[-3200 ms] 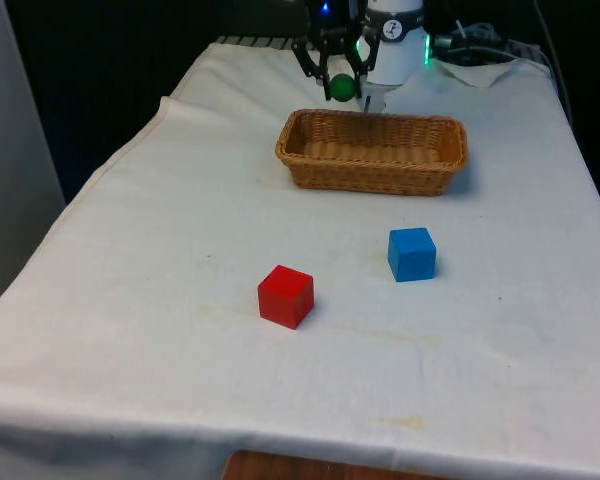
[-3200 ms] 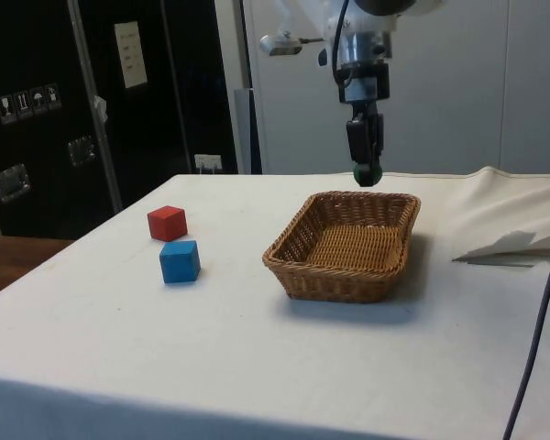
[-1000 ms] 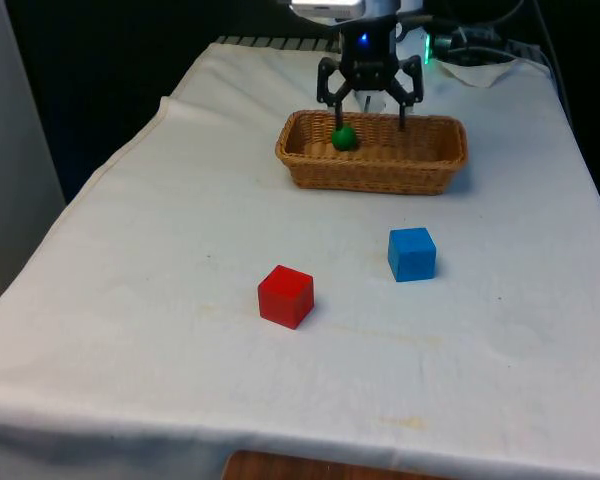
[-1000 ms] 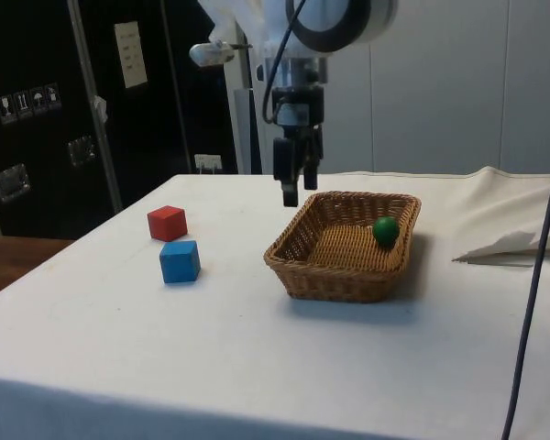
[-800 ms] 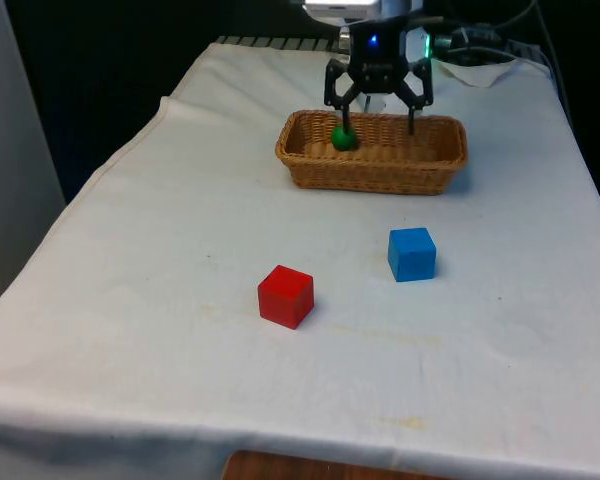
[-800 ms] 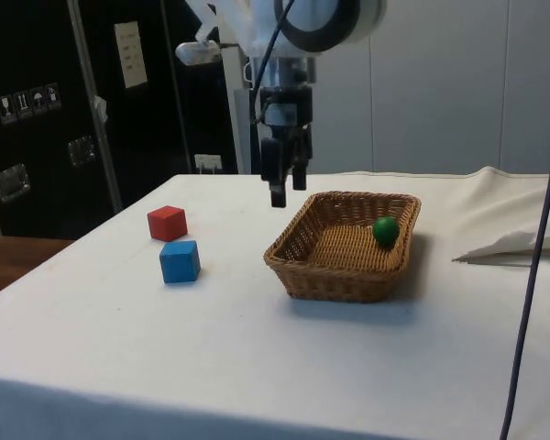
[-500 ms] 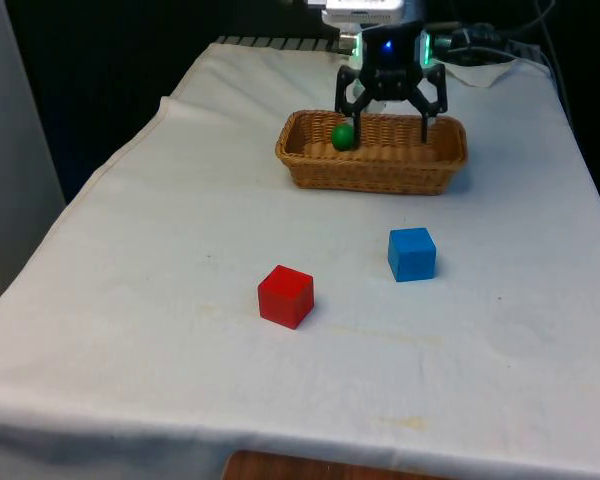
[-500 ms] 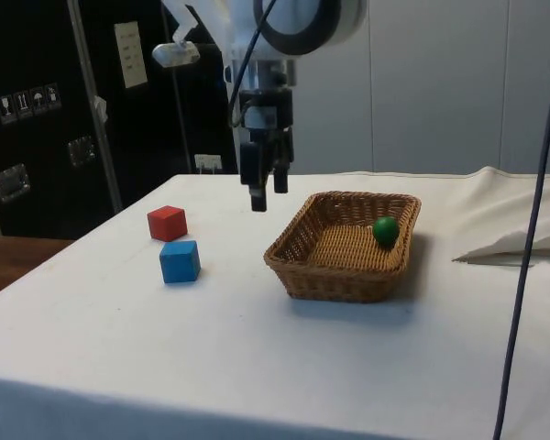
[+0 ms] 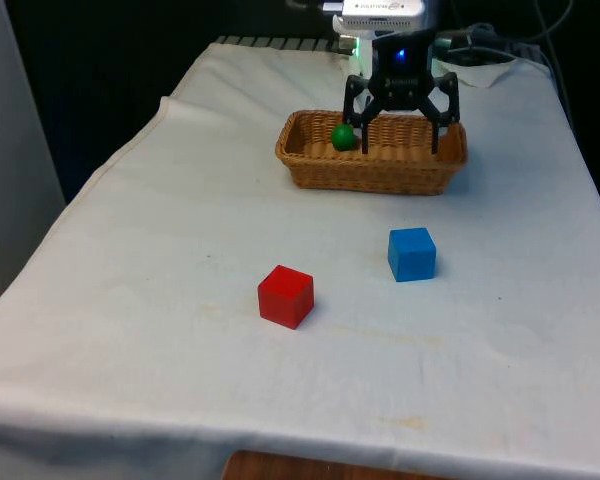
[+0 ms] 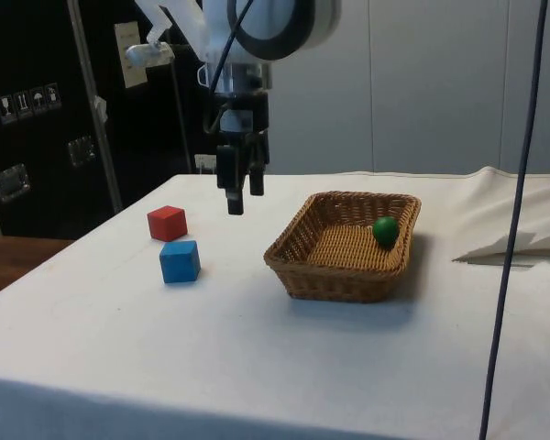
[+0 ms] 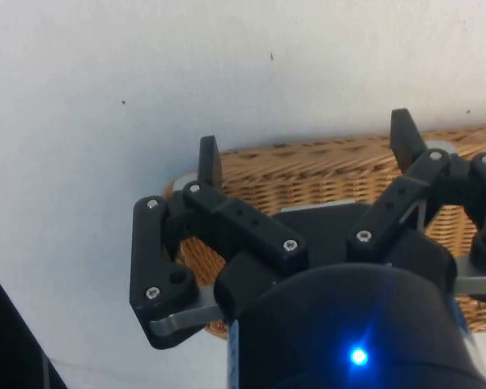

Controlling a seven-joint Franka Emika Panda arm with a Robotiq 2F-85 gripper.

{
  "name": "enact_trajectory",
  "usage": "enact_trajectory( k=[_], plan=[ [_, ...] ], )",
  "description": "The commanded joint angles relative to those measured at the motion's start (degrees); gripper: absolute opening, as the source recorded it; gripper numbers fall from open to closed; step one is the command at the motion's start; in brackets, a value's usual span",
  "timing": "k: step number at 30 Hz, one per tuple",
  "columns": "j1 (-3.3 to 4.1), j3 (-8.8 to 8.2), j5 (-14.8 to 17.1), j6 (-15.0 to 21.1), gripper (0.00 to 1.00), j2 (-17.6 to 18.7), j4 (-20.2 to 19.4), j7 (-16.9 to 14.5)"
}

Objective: Place all non-red objects into the basket.

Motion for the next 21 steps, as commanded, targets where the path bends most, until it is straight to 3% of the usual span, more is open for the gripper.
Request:
enact_trajectory(
  k=[1,21],
  plan=[
    [0.0,0.0,0.0,0.1,1.0,0.1,0.1,-0.3],
    [-0.52,-0.06,0.0,3.2,1.0,0.6,0.1,-8.6]
  ],
)
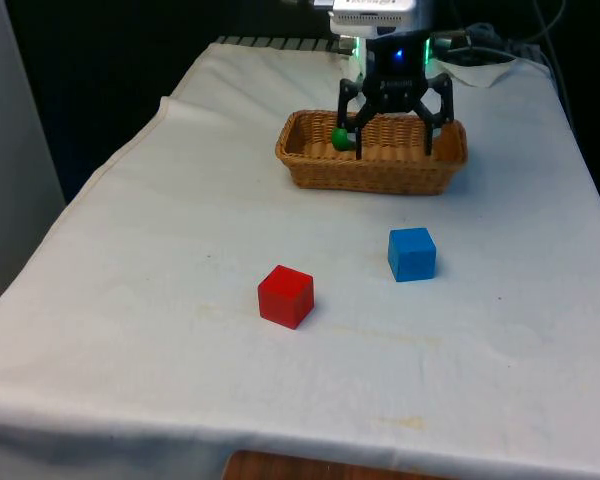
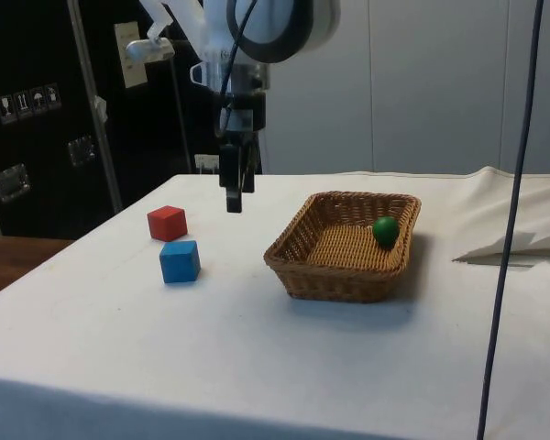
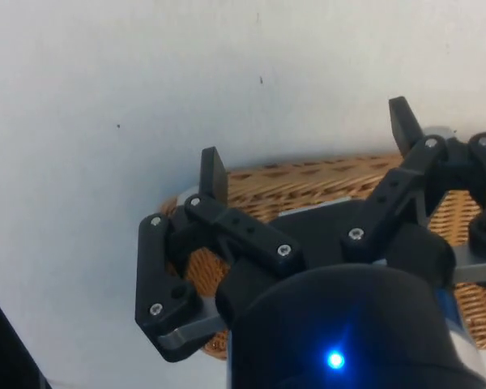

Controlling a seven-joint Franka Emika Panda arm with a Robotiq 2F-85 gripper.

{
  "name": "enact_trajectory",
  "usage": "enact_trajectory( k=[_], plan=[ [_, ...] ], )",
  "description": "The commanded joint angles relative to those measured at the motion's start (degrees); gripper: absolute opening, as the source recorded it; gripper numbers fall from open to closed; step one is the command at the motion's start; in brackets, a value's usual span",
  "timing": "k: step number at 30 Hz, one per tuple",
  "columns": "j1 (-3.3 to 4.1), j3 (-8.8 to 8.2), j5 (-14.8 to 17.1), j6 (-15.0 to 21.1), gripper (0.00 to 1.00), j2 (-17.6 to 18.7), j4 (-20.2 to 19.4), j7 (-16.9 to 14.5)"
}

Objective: Place all non-red objects into the basket.

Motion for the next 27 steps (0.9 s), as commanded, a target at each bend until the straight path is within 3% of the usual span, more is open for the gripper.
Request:
enact_trajectory(
  k=[1,14,15,23,25,27],
  plan=[
    [-0.06,0.11,0.1,0.8,1.0,0.1,0.0,-0.7],
    [0.29,-0.4,-2.5,2.0,1.0,2.6,2.6,-1.4],
    [0.0,-0.06,-1.7,1.5,1.0,2.2,2.3,-1.9],
    [0.63,-0.23,-4.0,2.2,1.0,5.3,5.4,-1.3],
    [0.29,0.17,-3.3,1.8,1.0,5.0,5.3,-1.8],
    [0.8,0.0,-4.4,2.0,1.0,6.4,6.8,-1.4]
  ],
)
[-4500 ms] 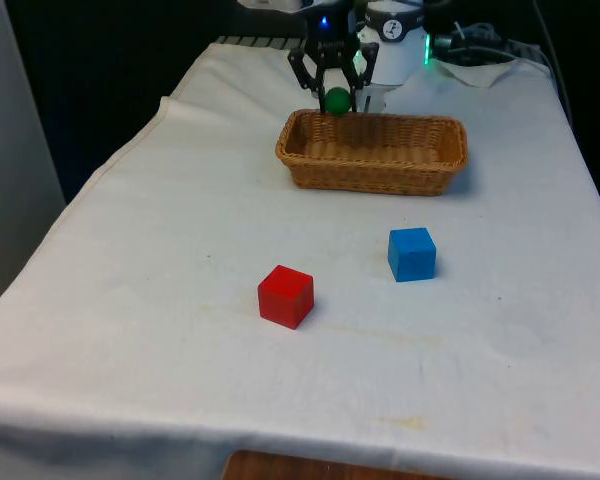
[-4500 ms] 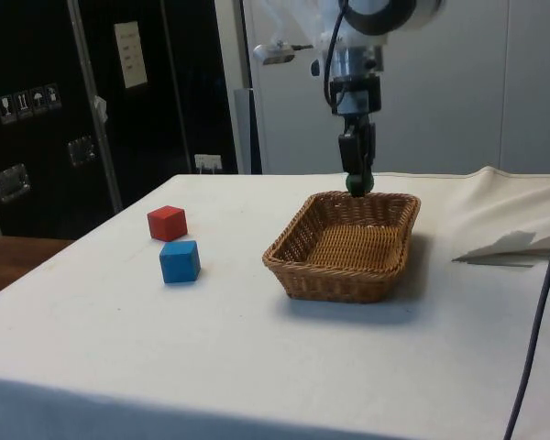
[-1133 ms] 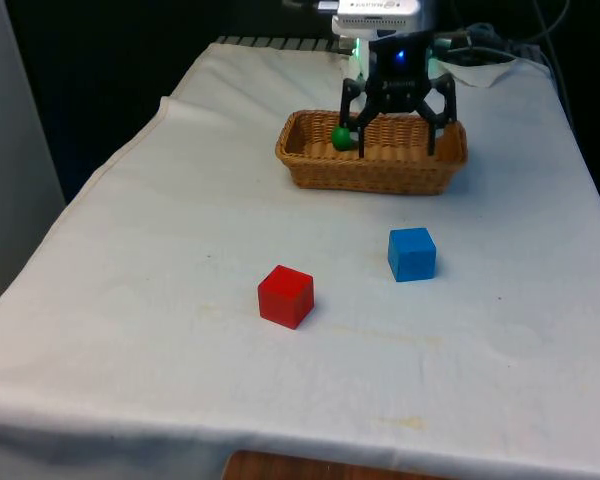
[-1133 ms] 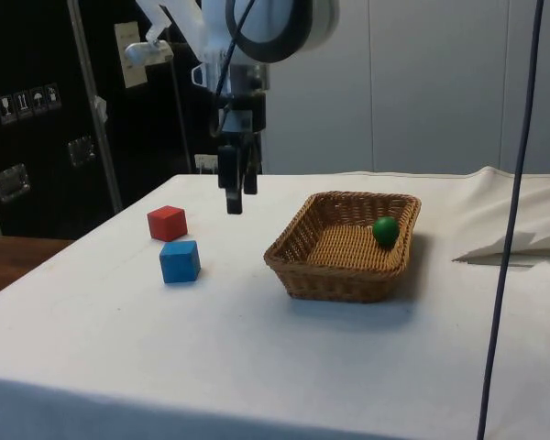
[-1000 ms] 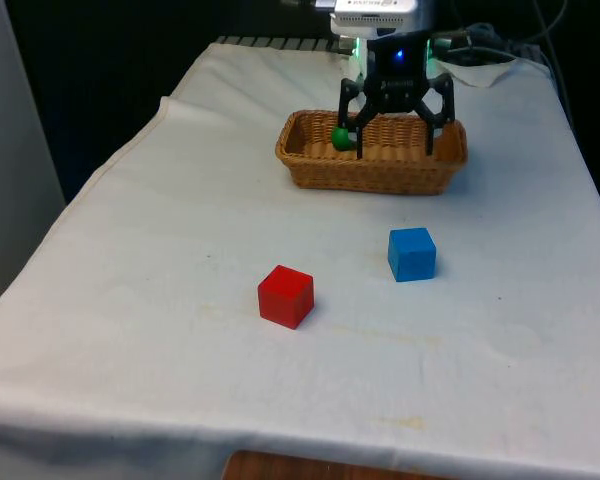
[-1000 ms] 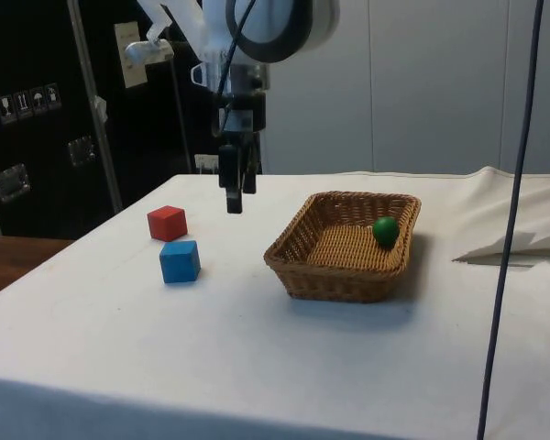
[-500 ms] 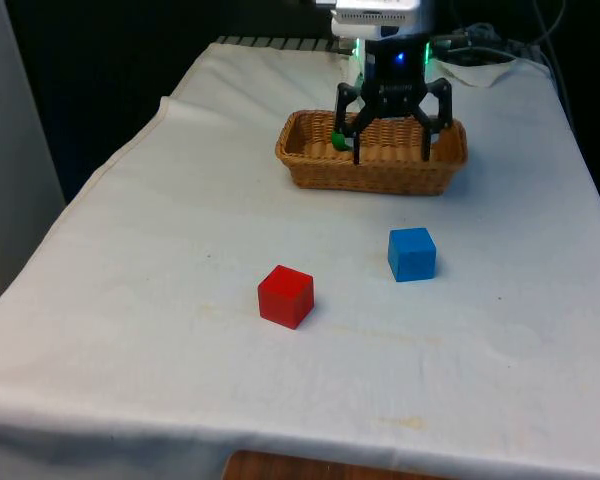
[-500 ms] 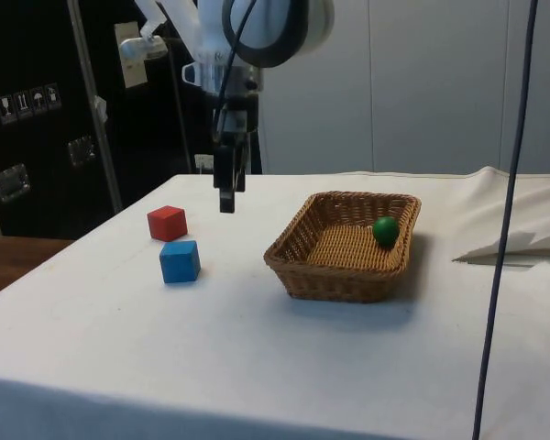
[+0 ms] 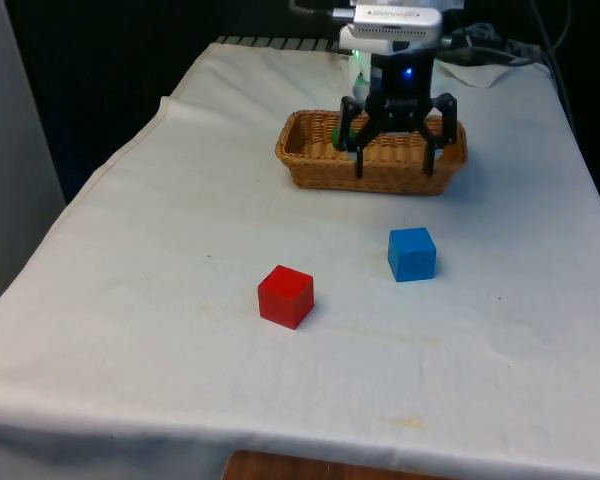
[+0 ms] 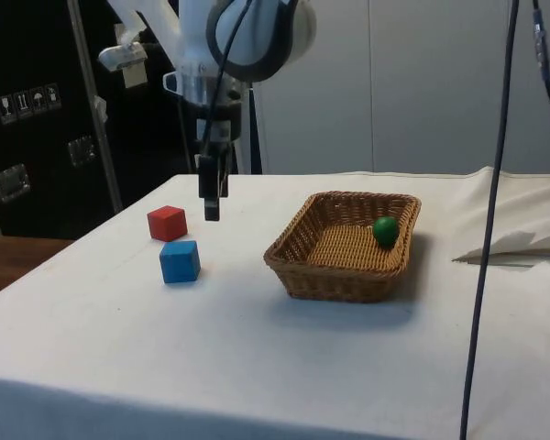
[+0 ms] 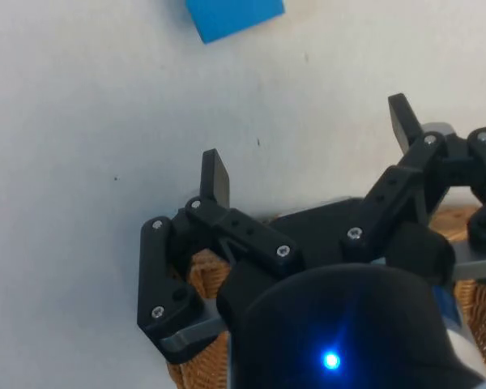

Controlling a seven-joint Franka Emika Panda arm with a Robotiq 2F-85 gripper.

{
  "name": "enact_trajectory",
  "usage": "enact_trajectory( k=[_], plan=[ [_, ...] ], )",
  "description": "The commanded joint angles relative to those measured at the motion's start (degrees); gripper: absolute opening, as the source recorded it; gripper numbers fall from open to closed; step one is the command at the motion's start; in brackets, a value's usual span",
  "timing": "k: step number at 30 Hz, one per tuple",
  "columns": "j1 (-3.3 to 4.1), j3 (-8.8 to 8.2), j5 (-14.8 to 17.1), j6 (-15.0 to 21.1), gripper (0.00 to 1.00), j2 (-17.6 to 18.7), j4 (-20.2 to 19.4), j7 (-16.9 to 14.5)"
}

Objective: Place all non-red objects into the basket.

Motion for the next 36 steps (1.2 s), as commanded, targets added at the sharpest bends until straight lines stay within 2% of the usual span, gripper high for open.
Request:
enact_trajectory(
  k=[1,8,9,10,16,17,18,22,25,26,27,34,35,36],
  plan=[
    [0.4,-0.17,-0.7,0.1,1.0,0.8,0.9,0.5],
    [0.23,0.92,0.1,-0.6,1.0,3.1,4.1,-0.5],
    [0.29,0.69,-0.2,-0.2,1.0,2.7,3.5,-0.2],
    [0.06,1.32,0.3,-1.0,1.0,4.0,5.2,-0.8],
    [-0.29,2.18,1.1,-2.8,1.0,7.1,9.6,-1.8],
    [0.29,1.32,0.1,-2.3,1.0,6.9,9.2,-1.0],
    [-0.34,2.29,1.2,-3.0,1.0,7.6,10.2,-2.0],
    [-0.57,2.64,1.9,-4.0,1.0,9.4,12.7,-3.0],
    [-0.69,2.92,3.5,-5.3,1.0,11.4,15.3,-4.7],
    [0.17,1.83,2.7,-4.8,1.0,11.2,15.0,-3.9],
    [-0.69,2.92,3.9,-5.6,1.0,11.9,15.9,-5.2],
    [-0.57,3.04,7.2,-7.8,1.0,15.4,20.3,-8.9],
    [0.06,2.12,6.4,-7.3,1.0,15.1,19.8,-8.0],
    [-0.52,2.98,7.4,-7.9,1.0,15.7,20.6,-9.2]
  ],
)
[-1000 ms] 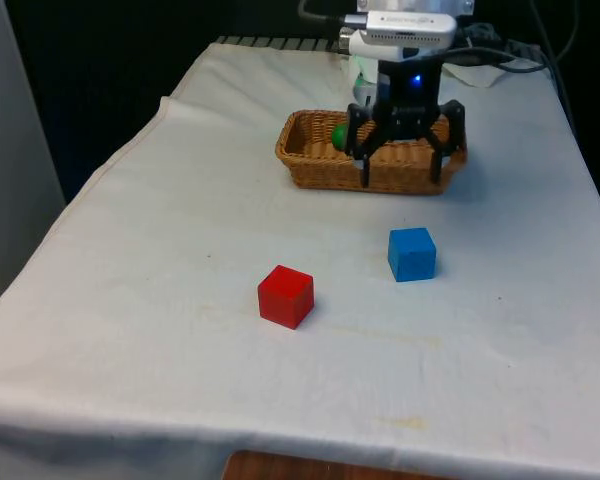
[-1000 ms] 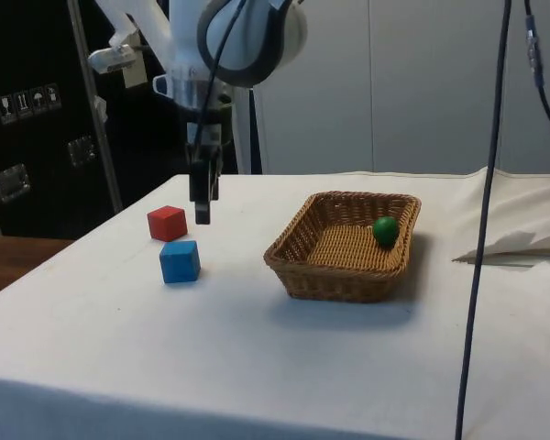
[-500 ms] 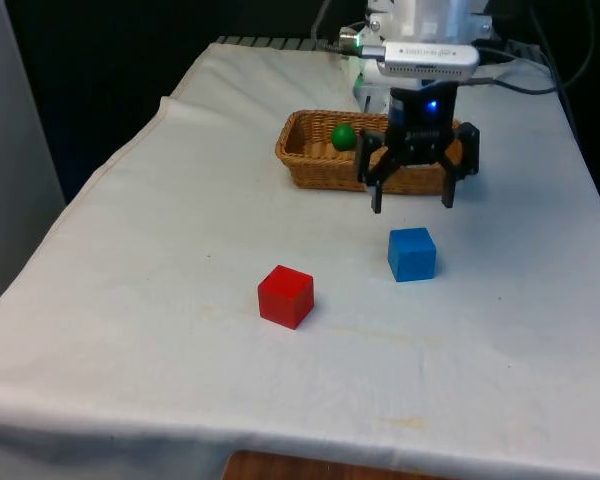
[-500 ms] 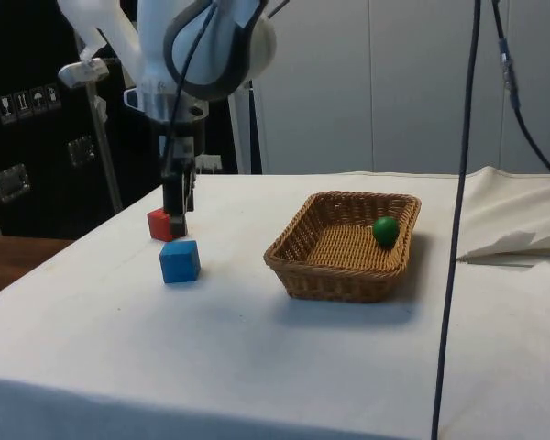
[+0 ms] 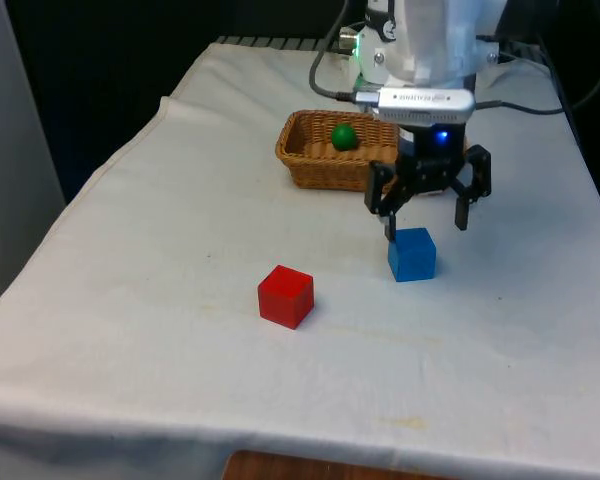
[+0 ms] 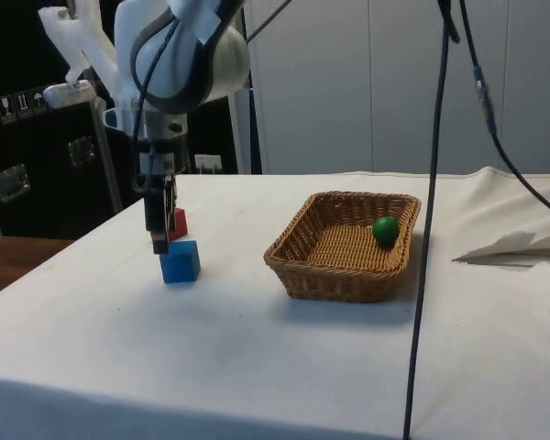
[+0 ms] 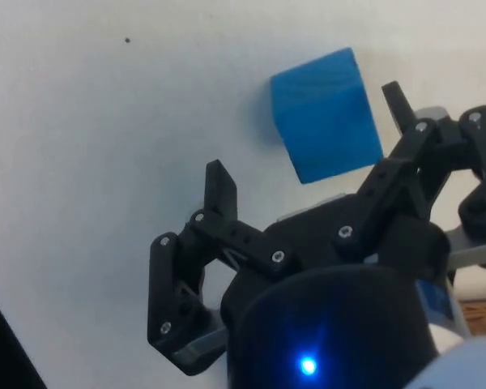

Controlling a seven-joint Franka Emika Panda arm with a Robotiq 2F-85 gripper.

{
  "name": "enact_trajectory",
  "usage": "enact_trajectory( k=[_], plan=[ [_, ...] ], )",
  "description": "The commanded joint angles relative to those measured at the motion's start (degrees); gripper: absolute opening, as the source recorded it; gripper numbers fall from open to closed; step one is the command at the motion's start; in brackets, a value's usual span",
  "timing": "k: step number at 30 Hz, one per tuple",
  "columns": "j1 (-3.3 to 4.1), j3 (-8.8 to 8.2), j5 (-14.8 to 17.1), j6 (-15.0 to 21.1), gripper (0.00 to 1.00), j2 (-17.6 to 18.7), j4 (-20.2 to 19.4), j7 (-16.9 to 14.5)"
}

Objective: Place all non-red objects into the basket.

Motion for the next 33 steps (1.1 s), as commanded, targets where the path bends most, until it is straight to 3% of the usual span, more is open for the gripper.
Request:
enact_trajectory(
  k=[1,8,9,17,33],
  plan=[
    [-0.52,0.8,0.9,-0.6,1.0,0.6,0.6,-1.1],
    [0.0,0.29,0.4,-0.3,1.0,1.4,0.7,-1.0],
    [-0.29,0.69,0.7,-0.2,1.0,1.9,0.9,-1.5],
    [0.0,0.29,0.3,-0.2,1.0,2.8,1.2,-1.3],
    [-0.17,0.23,0.4,-0.4,1.0,5.9,4.0,-1.5]
  ],
)
